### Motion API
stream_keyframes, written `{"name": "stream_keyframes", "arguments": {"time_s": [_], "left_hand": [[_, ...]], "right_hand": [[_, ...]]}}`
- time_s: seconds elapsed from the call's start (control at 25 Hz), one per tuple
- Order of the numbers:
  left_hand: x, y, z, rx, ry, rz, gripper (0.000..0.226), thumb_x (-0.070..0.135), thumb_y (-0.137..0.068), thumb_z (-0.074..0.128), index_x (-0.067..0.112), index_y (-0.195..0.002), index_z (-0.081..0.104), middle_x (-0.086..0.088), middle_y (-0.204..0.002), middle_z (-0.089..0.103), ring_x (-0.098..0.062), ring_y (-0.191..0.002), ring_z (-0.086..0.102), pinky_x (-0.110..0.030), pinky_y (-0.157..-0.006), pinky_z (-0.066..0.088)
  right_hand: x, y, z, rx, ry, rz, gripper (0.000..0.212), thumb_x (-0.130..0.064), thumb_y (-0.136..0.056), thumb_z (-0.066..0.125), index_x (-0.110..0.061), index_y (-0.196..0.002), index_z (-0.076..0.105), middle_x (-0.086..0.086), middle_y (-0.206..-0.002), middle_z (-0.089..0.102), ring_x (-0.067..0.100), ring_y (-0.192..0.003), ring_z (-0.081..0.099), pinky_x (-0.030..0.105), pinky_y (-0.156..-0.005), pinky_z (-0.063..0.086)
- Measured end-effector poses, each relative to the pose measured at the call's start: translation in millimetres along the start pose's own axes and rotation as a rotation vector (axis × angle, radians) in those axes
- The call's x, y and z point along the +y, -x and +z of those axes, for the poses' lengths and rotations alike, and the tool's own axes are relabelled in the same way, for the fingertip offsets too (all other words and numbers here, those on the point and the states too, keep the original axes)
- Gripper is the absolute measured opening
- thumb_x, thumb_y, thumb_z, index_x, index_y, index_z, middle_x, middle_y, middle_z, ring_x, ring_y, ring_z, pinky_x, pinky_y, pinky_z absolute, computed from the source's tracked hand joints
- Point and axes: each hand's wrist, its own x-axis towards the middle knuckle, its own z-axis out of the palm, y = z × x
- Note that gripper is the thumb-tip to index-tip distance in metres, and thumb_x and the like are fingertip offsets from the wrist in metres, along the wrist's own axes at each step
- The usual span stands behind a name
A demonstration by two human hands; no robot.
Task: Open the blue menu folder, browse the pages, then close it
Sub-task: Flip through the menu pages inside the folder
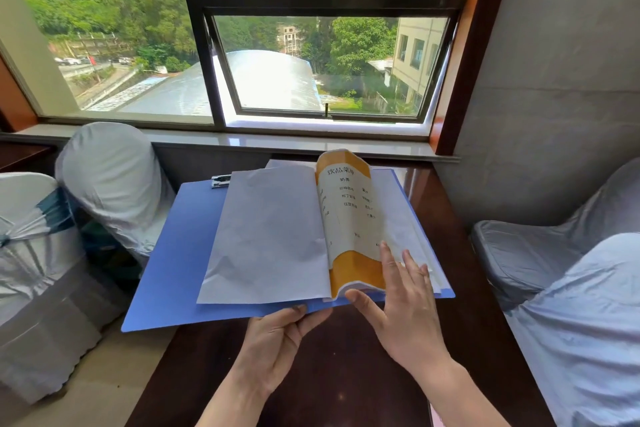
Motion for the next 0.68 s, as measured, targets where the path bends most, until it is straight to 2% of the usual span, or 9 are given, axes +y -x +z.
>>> {"name": "stream_keyframes", "arguments": {"time_s": [0.08, 0.16, 0.28, 0.4, 0.48, 0.6, 0.68], "left_hand": [[0, 1, -2, 0.019, 0.012, -0.018, 0.053, -0.017, -0.081, 0.055, 0.011, -0.124, 0.063, -0.024, -0.130, 0.065, -0.050, -0.114, 0.063, -0.055, -0.075, 0.061], [0, 2, -2, 0.031, 0.020, -0.022, 0.058, -0.020, -0.082, 0.053, 0.011, -0.131, 0.057, -0.023, -0.131, 0.064, -0.049, -0.115, 0.063, -0.056, -0.075, 0.061], [1, 4, -1, 0.036, 0.024, -0.009, 0.061, -0.019, -0.077, 0.056, 0.014, -0.128, 0.059, -0.019, -0.127, 0.068, -0.048, -0.114, 0.064, -0.057, -0.074, 0.061], [0, 5, -2, 0.047, 0.037, -0.011, 0.062, -0.019, -0.074, 0.058, 0.014, -0.126, 0.061, -0.019, -0.125, 0.069, -0.048, -0.114, 0.064, -0.058, -0.074, 0.061], [-1, 4, -2, 0.044, 0.037, -0.009, 0.060, -0.020, -0.073, 0.058, 0.012, -0.123, 0.063, -0.019, -0.124, 0.070, -0.047, -0.112, 0.065, -0.058, -0.074, 0.060], [-3, 3, -2, 0.052, 0.040, -0.011, 0.057, -0.020, -0.072, 0.058, 0.012, -0.119, 0.065, -0.019, -0.122, 0.071, -0.046, -0.110, 0.067, -0.058, -0.074, 0.060], [-4, 3, -2, 0.040, 0.042, -0.015, 0.054, -0.019, -0.073, 0.058, 0.013, -0.115, 0.069, -0.018, -0.121, 0.071, -0.045, -0.111, 0.066, -0.058, -0.075, 0.060]], "right_hand": [[0, -2, 1, 0.041, 0.006, -0.028, 0.111, -0.095, -0.072, 0.023, -0.025, -0.157, 0.023, 0.003, -0.156, 0.045, 0.024, -0.151, 0.029, 0.043, -0.122, -0.003], [1, -5, 0, 0.078, -0.010, -0.056, 0.099, -0.088, -0.076, 0.035, -0.025, -0.152, 0.036, 0.000, -0.141, 0.060, 0.023, -0.135, 0.051, 0.045, -0.120, 0.002], [6, -6, -3, 0.134, -0.029, -0.099, 0.077, -0.077, -0.078, 0.047, -0.029, -0.138, 0.057, -0.005, -0.122, 0.072, 0.020, -0.114, 0.066, 0.054, -0.120, 0.016], [6, -7, -6, 0.177, -0.015, -0.127, 0.059, -0.068, -0.083, 0.049, -0.029, -0.122, 0.071, -0.004, -0.113, 0.077, 0.022, -0.107, 0.071, 0.062, -0.114, 0.029], [5, -6, -9, 0.265, 0.058, -0.190, 0.047, -0.061, -0.090, 0.052, -0.028, -0.112, 0.076, -0.004, -0.111, 0.078, 0.026, -0.106, 0.069, 0.061, -0.109, 0.038], [3, -7, -17, 0.409, 0.162, -0.202, 0.042, -0.058, -0.088, 0.057, -0.029, -0.113, 0.075, 0.002, -0.131, 0.068, 0.034, -0.118, 0.055, 0.056, -0.095, 0.041], [0, -10, -23, 0.412, 0.141, -0.131, 0.054, -0.060, -0.083, 0.056, -0.031, -0.127, 0.068, 0.013, -0.150, 0.050, 0.042, -0.133, 0.043, 0.061, -0.097, 0.042]]}}
